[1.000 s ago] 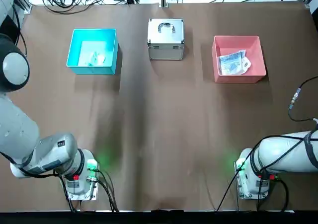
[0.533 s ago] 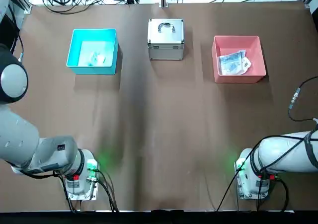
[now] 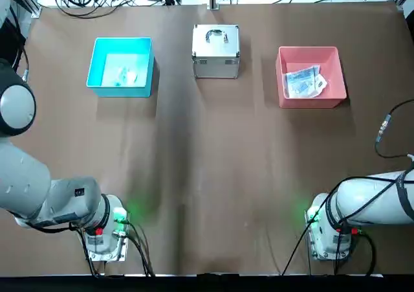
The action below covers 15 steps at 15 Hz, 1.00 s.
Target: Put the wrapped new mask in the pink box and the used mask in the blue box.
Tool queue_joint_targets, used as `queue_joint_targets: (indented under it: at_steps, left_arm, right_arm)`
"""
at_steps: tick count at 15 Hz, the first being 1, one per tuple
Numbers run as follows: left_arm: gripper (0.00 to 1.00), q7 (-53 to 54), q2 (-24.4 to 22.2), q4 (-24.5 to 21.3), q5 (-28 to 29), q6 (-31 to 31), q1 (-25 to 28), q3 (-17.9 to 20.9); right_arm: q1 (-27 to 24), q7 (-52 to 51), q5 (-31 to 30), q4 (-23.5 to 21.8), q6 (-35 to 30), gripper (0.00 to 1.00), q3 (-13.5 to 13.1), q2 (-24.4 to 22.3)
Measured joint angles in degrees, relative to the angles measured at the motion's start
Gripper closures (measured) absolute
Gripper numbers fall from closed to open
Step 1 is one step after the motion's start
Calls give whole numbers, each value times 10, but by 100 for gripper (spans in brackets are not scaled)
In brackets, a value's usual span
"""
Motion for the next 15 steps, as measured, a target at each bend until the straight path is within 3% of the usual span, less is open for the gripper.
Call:
queue_joint_targets:
  at_steps: [8,15]
  left_arm:
    - [0,-13,-1,-1,-3,-4,24,7]
    - [0,-15,-2,-1,-46,-4,75,10]
  right_arm:
    - [0,0,0,0,3,1,-1,0]
    - [0,0,0,0,4,1,-1,0]
